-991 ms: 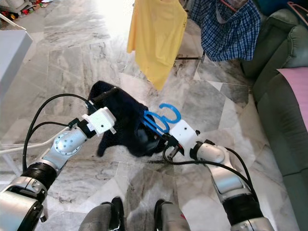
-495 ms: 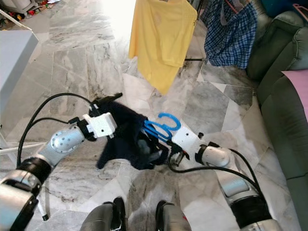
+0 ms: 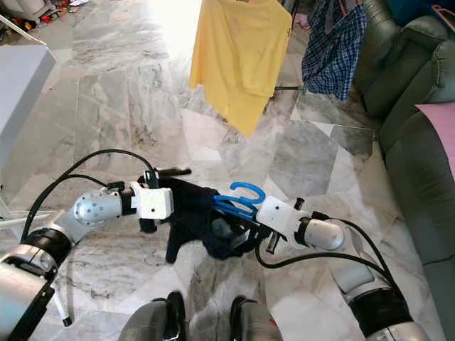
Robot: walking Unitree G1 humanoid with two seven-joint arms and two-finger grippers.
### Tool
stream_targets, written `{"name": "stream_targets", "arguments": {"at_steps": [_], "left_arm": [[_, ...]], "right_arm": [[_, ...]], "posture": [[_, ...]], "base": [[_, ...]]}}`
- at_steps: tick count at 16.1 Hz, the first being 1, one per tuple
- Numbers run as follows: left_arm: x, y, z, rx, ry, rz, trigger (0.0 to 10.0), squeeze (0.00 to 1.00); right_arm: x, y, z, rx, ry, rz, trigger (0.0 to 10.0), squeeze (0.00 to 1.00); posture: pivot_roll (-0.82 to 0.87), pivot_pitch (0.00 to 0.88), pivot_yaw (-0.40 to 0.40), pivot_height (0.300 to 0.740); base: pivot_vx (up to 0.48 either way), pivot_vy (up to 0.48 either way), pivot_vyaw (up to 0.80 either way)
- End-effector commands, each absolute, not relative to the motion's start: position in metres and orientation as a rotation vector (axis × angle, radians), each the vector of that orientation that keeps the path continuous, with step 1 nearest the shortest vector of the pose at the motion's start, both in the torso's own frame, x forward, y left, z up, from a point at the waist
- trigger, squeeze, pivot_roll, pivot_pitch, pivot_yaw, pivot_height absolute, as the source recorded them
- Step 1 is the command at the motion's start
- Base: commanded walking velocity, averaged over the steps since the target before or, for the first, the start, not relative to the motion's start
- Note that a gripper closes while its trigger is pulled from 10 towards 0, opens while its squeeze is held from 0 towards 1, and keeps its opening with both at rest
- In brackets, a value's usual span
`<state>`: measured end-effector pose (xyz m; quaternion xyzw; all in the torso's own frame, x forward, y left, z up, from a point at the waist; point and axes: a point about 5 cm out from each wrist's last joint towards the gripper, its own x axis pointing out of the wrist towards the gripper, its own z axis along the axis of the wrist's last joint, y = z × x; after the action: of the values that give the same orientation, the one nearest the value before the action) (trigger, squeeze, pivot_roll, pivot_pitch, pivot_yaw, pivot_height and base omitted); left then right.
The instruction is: Hang hanger
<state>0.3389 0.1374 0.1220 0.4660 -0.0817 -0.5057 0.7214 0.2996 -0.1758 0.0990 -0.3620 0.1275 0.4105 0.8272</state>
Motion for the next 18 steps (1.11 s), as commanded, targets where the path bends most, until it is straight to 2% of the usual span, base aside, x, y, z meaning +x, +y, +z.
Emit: {"name": "stream_targets", "arguments": {"at_steps": [1, 2, 3, 4, 9, 12, 18], "left_arm": [[0.338, 0.144, 0.117, 1.054, -0.111, -1.145, 10.0, 0.0], [0.338, 0.145, 0.115, 1.067, -0.083, -1.17, 10.0, 0.0], [0.339, 0.146, 0.116, 1.069, -0.068, -1.174, 5.6, 0.0], [0.341, 0.147, 0.116, 1.071, -0.037, -1.183, 0.0, 0.0], [0.349, 0.149, 0.124, 1.078, 0.01, -1.166, 0.0, 0.0], [0.347, 0.146, 0.121, 1.073, 0.03, -1.206, 0.0, 0.0], [0.337, 0.14, 0.107, 1.038, 0.102, -1.319, 0.0, 0.0]], "right_arm": [[0.298, -0.174, 0.103, -0.78, 0.241, 0.896, 0.0, 0.0], [0.298, -0.174, 0.103, -0.785, 0.243, 0.903, 0.0, 0.0], [0.297, -0.175, 0.102, -0.79, 0.244, 0.908, 0.0, 0.0], [0.296, -0.175, 0.102, -0.796, 0.246, 0.913, 0.0, 0.0], [0.295, -0.181, 0.098, -0.869, 0.266, 0.922, 0.0, 0.0], [0.294, -0.186, 0.093, -0.931, 0.285, 0.926, 0.0, 0.0], [0.295, -0.186, 0.091, -0.936, 0.273, 0.915, 0.0, 0.0]], "posture": [[-0.15, 0.22, 0.029, 0.74], [-0.15, 0.22, 0.029, 0.74], [-0.15, 0.22, 0.029, 0.74], [-0.15, 0.221, 0.031, 0.74], [-0.16, 0.215, 0.033, 0.74], [-0.16, 0.216, 0.033, 0.74], [-0.17, 0.225, 0.04, 0.74]], "base": [[0.0, 0.0, 0.0], [0.0, 0.0, 0.0], [0.0, 0.0, 0.0], [0.0, 0.0, 0.0], [0.0, 0.0, 0.0], [0.0, 0.0, 0.0], [0.0, 0.0, 0.0]]}}
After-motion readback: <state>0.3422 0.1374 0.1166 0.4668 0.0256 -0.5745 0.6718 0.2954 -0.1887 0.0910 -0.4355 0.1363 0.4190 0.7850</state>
